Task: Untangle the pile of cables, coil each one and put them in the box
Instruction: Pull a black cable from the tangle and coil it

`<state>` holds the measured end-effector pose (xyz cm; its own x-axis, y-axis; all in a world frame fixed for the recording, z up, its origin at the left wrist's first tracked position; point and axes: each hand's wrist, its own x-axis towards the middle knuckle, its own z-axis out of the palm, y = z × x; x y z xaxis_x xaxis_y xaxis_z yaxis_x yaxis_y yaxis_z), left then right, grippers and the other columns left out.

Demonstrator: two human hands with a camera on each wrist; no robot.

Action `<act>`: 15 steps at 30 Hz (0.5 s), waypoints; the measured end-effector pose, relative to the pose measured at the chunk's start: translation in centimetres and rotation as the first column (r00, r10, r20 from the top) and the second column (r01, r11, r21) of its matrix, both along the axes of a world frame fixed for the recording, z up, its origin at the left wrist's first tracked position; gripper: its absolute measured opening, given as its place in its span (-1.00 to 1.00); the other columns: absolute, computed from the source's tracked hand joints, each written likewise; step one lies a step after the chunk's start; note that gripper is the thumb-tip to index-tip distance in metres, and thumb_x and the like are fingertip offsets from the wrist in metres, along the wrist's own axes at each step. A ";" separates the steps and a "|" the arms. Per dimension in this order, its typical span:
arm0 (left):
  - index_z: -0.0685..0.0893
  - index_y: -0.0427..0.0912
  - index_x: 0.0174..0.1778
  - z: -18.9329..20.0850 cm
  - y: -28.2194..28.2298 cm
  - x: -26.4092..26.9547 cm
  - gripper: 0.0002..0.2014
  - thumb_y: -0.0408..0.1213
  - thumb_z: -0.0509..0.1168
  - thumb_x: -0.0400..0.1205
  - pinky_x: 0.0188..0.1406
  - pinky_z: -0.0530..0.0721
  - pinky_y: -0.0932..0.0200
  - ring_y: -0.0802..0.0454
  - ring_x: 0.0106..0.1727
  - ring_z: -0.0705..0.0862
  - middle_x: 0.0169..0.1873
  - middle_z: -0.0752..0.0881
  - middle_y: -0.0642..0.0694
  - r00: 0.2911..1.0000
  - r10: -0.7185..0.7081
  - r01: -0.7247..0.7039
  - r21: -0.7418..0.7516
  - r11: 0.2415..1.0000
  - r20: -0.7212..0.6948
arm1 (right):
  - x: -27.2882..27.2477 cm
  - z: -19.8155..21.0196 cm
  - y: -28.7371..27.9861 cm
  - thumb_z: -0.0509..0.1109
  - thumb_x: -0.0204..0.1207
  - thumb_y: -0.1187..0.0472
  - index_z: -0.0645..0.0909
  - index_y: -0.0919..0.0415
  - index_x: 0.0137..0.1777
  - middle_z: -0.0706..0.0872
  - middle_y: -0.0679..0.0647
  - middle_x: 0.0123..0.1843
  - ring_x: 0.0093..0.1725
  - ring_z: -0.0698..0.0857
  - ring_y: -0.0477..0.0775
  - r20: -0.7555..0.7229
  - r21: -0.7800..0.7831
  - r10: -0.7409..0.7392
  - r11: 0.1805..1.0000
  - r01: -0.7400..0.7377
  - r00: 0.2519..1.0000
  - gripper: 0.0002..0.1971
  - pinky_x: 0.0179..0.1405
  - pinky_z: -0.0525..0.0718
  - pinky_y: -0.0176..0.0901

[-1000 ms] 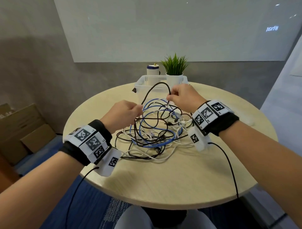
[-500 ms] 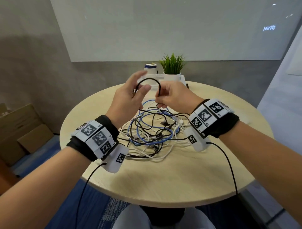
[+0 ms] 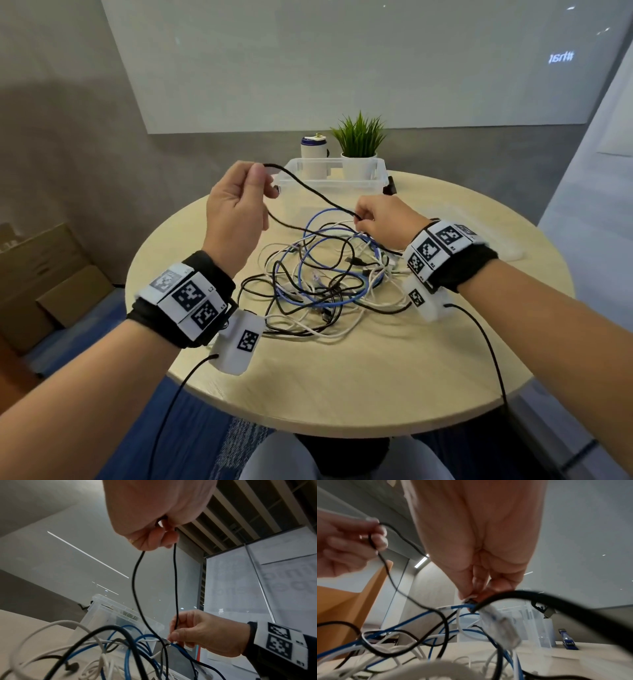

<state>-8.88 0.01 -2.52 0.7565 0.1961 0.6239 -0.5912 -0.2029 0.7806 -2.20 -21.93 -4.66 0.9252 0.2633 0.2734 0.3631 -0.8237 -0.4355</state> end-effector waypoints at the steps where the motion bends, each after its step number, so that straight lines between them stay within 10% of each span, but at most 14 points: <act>1: 0.60 -0.12 -0.30 0.1 0.2 0.1 -0.72 -0.25 0.13 0.72 -0.70 0.35 0.34 0.15 -0.66 0.39 -0.32 0.65 -0.07 0.995 0.045 -0.043 0.033 0.999 -0.087 | 0.1 0.2 -0.2 0.38 0.56 0.28 0.64 0.16 -0.07 0.68 0.12 -0.09 -0.10 0.59 0.08 0.012 0.044 -0.023 0.999 0.022 1.000 -0.97 -0.12 0.43 -0.21; 5: 0.76 -0.22 -0.26 -0.3 1.2 0.4 -0.71 -0.25 0.17 0.63 -0.74 0.35 0.43 0.21 -0.65 0.43 -0.31 0.72 -0.05 0.903 0.224 -0.059 0.408 0.911 -0.368 | 0.2 1.8 -0.9 0.34 0.58 0.29 0.57 0.19 -0.11 0.74 0.13 -0.10 -0.14 0.68 0.09 0.096 0.258 -0.092 0.964 0.065 0.991 -0.96 -0.17 0.59 -0.12; 11: 0.78 -0.26 -0.11 -1.1 1.3 0.7 -0.70 -0.18 0.20 0.66 -0.52 0.39 0.24 -0.02 -0.44 0.48 -0.39 0.67 -0.13 0.841 0.368 0.011 0.695 0.719 -0.395 | -0.5 5.3 -0.7 0.37 0.56 0.41 0.54 0.16 -0.14 0.74 0.21 -0.14 -0.13 0.80 0.14 0.194 0.666 0.030 0.730 -0.154 0.981 -0.85 -0.08 0.79 -0.04; 15: 0.43 -0.03 0.48 -0.6 0.8 0.7 -0.45 -0.31 0.26 0.51 0.01 0.52 0.16 -0.09 0.11 0.56 0.26 0.57 -0.09 0.906 0.274 0.009 0.660 0.751 -0.323 | -1.1 6.2 -0.1 0.50 0.44 0.38 0.74 0.20 -0.08 0.77 0.01 -0.17 -0.13 0.77 -0.09 0.304 0.505 0.063 0.835 -0.217 0.951 -0.89 0.00 0.72 -0.24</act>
